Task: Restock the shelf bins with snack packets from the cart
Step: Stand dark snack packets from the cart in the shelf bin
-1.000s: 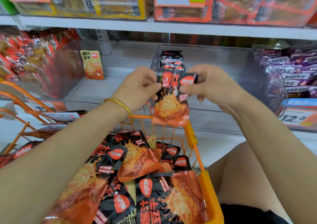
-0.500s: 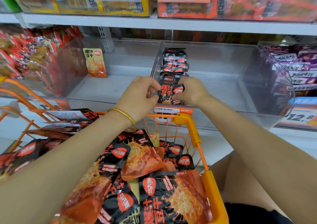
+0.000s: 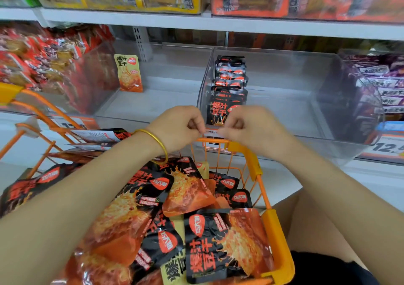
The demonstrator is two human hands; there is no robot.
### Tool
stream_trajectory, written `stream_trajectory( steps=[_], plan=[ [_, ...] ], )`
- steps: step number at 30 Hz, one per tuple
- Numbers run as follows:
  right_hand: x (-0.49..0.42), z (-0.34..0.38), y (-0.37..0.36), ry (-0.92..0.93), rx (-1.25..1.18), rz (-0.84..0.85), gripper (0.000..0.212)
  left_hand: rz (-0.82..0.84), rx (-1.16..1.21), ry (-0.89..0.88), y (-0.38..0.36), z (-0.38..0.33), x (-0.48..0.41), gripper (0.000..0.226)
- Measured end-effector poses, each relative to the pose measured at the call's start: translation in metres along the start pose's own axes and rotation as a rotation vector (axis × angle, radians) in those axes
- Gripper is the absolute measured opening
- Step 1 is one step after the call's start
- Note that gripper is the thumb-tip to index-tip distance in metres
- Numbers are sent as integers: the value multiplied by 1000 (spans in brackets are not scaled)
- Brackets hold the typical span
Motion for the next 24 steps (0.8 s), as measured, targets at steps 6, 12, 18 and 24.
stream_trajectory(
  steps=[6,12,18,24],
  plan=[
    [41,28,-84,22,49,444,49,56,-98,37,3,6,9,15],
    [40,14,-90,-345,-483,422,38,112,-85,80,6,12,16,24],
    [48,-5,-50,-493,-635,493,31,170,-52,123,2,13,14,11],
    [-2,-32,29,-445,-773,-107,17,-184,85,45,27,-9,-9,14]
  ],
)
Point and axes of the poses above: each hand's wrist, its own x-axis away from the middle knuckle, its own y-axis out of the back of the hand, z = x × y, the point moved 8 cm from there along -x, towards the middle knuckle, and after that the axes turned 11 degrees about -z, right-handed, at the moved point
